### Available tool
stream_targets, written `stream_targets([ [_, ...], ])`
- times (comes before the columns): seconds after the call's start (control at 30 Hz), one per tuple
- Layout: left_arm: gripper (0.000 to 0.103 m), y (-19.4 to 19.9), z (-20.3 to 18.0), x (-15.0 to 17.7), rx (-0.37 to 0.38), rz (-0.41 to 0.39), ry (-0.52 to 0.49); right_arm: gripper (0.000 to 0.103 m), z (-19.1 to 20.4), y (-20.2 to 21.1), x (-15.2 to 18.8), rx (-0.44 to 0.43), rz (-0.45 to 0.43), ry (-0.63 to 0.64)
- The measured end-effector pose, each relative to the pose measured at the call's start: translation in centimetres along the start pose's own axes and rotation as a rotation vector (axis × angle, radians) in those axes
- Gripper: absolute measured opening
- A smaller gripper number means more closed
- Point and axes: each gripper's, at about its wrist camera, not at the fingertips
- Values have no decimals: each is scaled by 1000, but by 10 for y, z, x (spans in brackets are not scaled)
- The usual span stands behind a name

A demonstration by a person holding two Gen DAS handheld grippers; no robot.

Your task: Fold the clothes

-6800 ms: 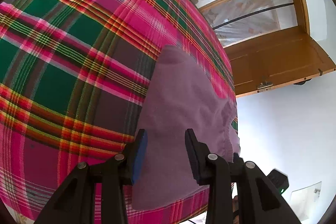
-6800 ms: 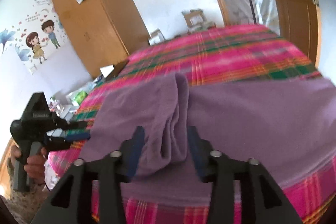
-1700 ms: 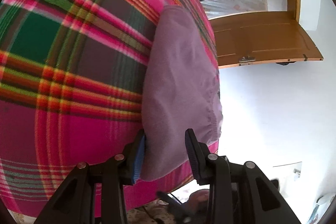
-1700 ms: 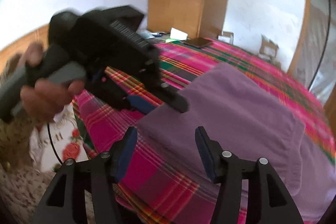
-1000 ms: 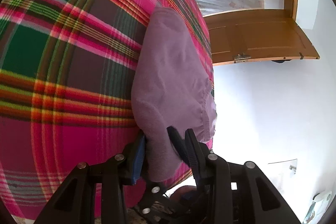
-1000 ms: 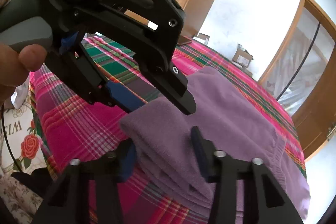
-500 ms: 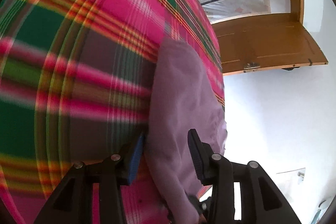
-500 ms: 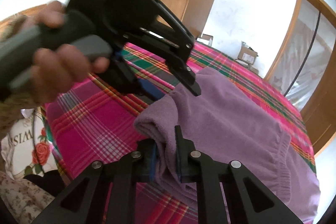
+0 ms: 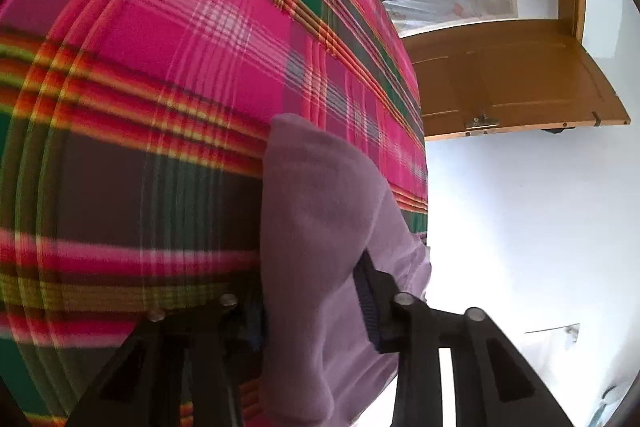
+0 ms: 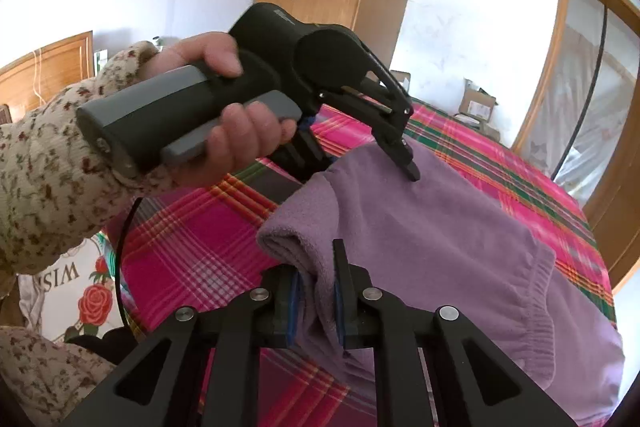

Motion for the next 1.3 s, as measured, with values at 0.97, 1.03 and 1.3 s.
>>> stream_targets([
  [0.97, 9, 102, 54, 17, -13, -156, 22, 11, 66, -30, -42, -219, 4, 127],
  [1.03, 9, 102, 52, 18, -25, -167, 31, 11, 71, -33, -44, -246, 7, 132],
  [1.3, 9, 120, 70, 23, -60, -200, 57, 11, 80, -45, -54, -348, 3, 128],
])
Point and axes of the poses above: each gripper's, at about its wrist camera, not at the fingertips, and y roughly against the way its jaws point, z to its left, x to its underside, and after that the axes turned 3 degrees about -x, right-handed
